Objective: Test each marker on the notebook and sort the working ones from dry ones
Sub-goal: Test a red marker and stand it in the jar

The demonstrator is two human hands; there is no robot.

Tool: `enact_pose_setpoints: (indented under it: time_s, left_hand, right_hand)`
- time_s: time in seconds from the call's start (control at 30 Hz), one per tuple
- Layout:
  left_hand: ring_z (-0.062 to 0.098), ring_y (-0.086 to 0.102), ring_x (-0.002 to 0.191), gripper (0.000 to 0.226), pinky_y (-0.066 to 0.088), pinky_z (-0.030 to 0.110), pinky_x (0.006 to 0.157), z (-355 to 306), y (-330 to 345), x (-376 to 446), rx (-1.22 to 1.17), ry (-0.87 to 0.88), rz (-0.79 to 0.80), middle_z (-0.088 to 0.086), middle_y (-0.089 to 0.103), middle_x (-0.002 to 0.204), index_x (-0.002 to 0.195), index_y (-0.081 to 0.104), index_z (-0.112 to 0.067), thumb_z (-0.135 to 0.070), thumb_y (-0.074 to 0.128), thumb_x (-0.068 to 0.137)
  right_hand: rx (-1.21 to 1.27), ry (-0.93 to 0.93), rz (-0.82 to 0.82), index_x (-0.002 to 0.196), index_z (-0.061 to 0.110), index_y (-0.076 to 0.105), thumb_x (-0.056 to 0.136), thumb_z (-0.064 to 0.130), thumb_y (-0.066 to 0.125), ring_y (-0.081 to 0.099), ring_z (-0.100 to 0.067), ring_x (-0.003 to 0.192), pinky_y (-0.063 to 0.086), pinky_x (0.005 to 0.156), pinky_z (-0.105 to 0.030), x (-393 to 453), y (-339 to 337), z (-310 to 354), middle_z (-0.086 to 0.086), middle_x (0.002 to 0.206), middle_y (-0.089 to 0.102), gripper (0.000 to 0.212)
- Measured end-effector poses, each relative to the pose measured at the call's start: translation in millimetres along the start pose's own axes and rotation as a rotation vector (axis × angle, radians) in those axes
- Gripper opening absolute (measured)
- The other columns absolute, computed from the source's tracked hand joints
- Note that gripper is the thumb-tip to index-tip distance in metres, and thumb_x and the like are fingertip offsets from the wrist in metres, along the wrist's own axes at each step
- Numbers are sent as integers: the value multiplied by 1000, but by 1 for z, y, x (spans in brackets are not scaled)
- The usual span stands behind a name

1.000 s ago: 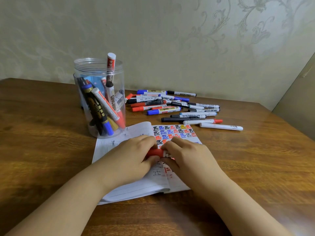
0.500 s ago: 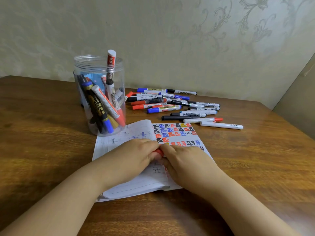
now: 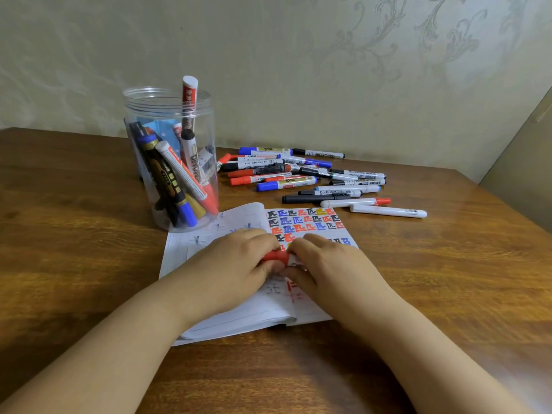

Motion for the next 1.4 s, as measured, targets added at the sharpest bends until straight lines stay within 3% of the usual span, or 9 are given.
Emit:
enact_pose_setpoints:
  time_s: [0.2, 0.3, 0.43, 0.63, 0.77, 0.83, 1.13, 1.27, 1.4]
  left_hand:
    - [5, 46, 84, 15, 41, 22, 73, -5, -4, -4, 13, 15, -32, -14, 49, 86, 93, 49, -25, -39, 45, 90]
    - [11, 51, 92, 18, 43, 30, 80, -1, 1, -2, 26, -19, 32, -9, 53, 98, 97, 46, -23, -39, 37, 94]
    - [14, 53, 91, 12, 44, 34, 79, -1, 2, -4, 49, -4, 63, -11, 47, 90, 89, 37, -28, -38, 34, 95]
    - [8, 44, 78, 14, 35, 24, 71, -5, 1, -4, -19, 44, 103, -12, 43, 81, 84, 40, -26, -32, 37, 96]
    - [7, 43, 76, 16, 32, 19, 66, -5, 4, -3, -36, 42, 122, -14, 42, 76, 80, 40, -27, -32, 38, 96]
    - [4, 41, 75, 16, 33, 17, 67, -4, 5, -3, -37, 39, 128, -15, 41, 73, 80, 39, -28, -32, 39, 95]
    - [4, 42, 73, 18, 33, 13, 66, -3, 4, -1, -44, 50, 70, -18, 41, 72, 77, 40, -34, -32, 40, 95]
    - [8, 50, 84, 11, 39, 22, 72, -2, -2, -1, -36, 41, -50, -14, 53, 88, 99, 57, -23, -27, 51, 90]
    - [4, 50, 80, 11, 41, 23, 70, 1, -4, -3, -59, 19, -74, -14, 55, 88, 97, 56, -28, -34, 51, 89]
  right_hand:
    - [-61, -20, -58, 99, 15, 52, 94, 25, 51, 55, -21, 75, 18, 48, -18, 0, -5, 6, 0, 92, 58, 11]
    - [-134, -24, -132, 80, 16, 59, 78, 28, 71, 56, -17, 55, 24, 41, -18, 0, -3, 7, 2, 69, 59, 18]
    - [-139, -84, -148, 75, 16, 55, 71, 22, 79, 55, -17, 52, 39, 40, -27, -1, 9, 8, 1, 66, 58, 25]
    - [-91, -99, -165, 73, 15, 50, 84, 27, 40, 48, -18, 40, 30, 36, -25, -5, 10, 8, 2, 58, 54, 19]
    - [-76, -101, -153, 73, 14, 51, 85, 26, 46, 49, -22, 39, 31, 34, -26, -6, 11, 7, 0, 57, 56, 18]
    - [-78, -103, -159, 73, 13, 52, 82, 25, 54, 50, -23, 39, 32, 34, -26, -6, 11, 6, 0, 57, 56, 15]
    - [-47, -106, -139, 80, 13, 60, 87, 35, 36, 57, -22, 45, 38, 36, -26, -4, 5, 7, 0, 62, 62, 33]
    - [107, -13, -33, 107, 18, 60, 94, 42, 44, 59, -21, 84, 40, 64, -32, -2, 1, -3, 1, 95, 62, 32]
    - [47, -16, -16, 117, 19, 54, 97, 34, 41, 56, -21, 94, 40, 72, -31, -4, -1, -4, 1, 106, 58, 28]
Point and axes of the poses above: each hand's wrist, its own x-axis towards the middle knuckle, its own y-axis out of the palm, z = x × y, the point moved 6 cm from there along x, towards the middle knuckle
